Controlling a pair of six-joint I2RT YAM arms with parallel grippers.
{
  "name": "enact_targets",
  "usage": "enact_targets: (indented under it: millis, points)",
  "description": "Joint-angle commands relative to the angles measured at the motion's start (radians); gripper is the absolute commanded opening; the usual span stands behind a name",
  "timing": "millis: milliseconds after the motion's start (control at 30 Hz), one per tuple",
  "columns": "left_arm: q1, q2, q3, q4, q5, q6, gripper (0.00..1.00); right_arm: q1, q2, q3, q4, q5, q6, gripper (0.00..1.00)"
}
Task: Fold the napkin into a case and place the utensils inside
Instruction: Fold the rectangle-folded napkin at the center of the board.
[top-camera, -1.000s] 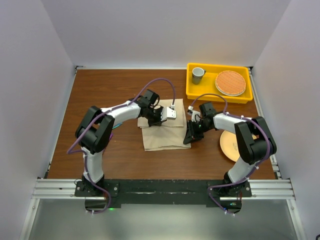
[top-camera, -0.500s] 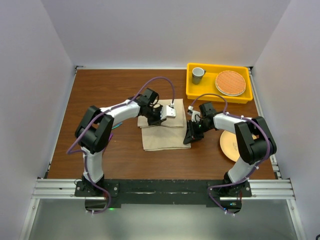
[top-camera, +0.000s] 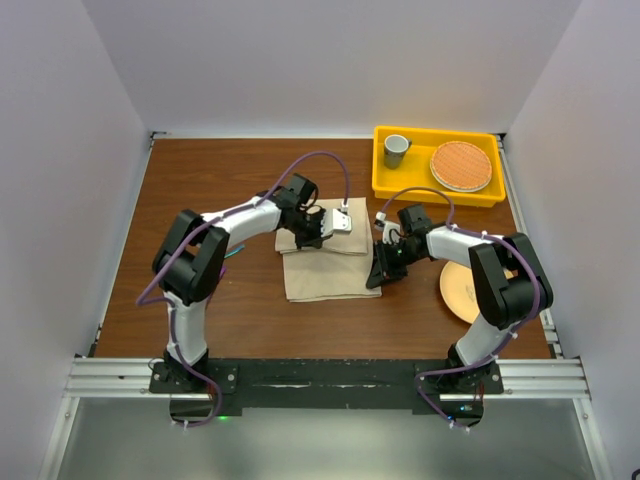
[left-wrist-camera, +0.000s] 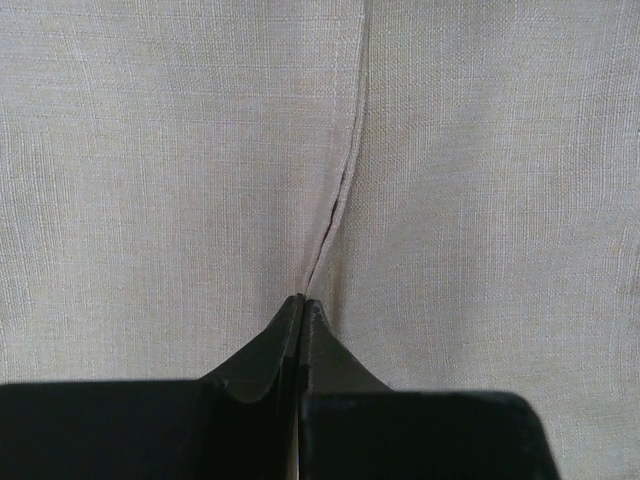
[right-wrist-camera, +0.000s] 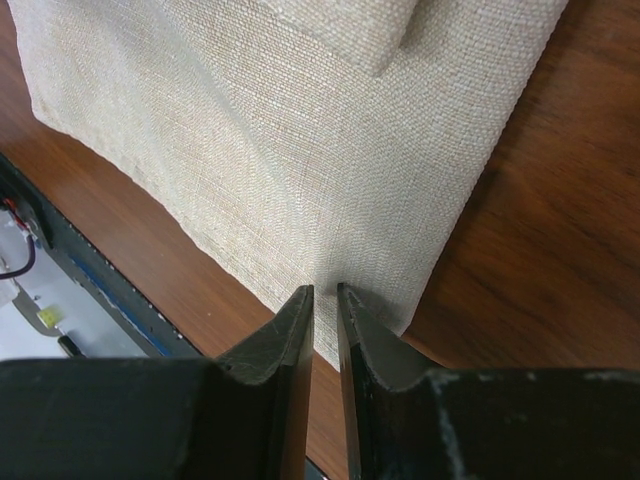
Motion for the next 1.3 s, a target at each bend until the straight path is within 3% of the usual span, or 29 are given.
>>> enact_targets:
  millis: [0, 267, 500, 833, 1100, 1267]
  points:
    - [0.007, 0.009, 0.055, -0.034, 0.037, 0.014, 0.0, 0.007, -0.013, 0.023, -0.005, 0.004, -0.004, 0.23]
    - [-0.002, -0.071, 0.104, -0.112, 0.099, -0.024, 0.0, 0.0, -0.15, 0.122, -0.072, -0.116, 0.02, 0.34]
    - [-0.032, -0.126, 0.041, -0.101, 0.115, -0.099, 0.0, -0.063, -0.236, 0.156, -0.125, -0.165, 0.049, 0.37]
    - [-0.062, -0.065, -0.129, 0.06, 0.075, -0.207, 0.0, -0.171, -0.224, 0.153, -0.194, -0.076, -0.021, 0.37]
    - [-0.068, -0.14, -0.079, 0.017, 0.069, -0.26, 0.0, -0.178, -0.224, 0.145, -0.181, -0.019, 0.0, 0.38]
    - [-0.094, -0.2, -0.025, -0.04, 0.07, -0.297, 0.0, -0.18, -0.193, 0.116, -0.174, -0.004, 0.029, 0.49]
